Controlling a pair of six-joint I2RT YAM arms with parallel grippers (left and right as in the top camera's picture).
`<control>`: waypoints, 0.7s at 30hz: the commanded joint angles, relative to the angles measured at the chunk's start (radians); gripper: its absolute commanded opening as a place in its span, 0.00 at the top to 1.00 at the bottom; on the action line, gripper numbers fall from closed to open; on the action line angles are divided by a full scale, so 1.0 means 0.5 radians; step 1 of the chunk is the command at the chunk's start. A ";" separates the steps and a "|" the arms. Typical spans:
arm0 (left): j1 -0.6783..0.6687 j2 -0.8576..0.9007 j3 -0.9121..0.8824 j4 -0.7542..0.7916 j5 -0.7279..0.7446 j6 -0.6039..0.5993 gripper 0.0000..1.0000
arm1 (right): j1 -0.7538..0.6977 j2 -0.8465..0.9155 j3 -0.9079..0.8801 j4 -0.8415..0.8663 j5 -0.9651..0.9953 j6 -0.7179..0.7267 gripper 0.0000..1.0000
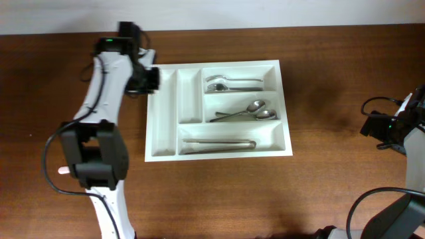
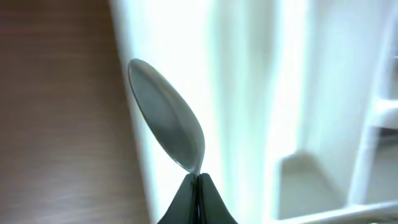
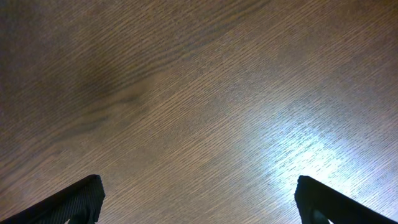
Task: Pack container
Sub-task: 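Grasp the spoon and carry it into the tray's left compartment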
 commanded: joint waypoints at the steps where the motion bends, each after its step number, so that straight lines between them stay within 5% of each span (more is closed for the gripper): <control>1: -0.104 -0.012 0.031 -0.026 0.089 -0.312 0.98 | -0.011 0.013 -0.005 0.000 0.002 0.001 0.01; 21: -0.177 -0.012 0.028 -0.169 -0.296 -0.499 0.98 | -0.011 0.013 -0.005 0.000 0.002 0.002 0.01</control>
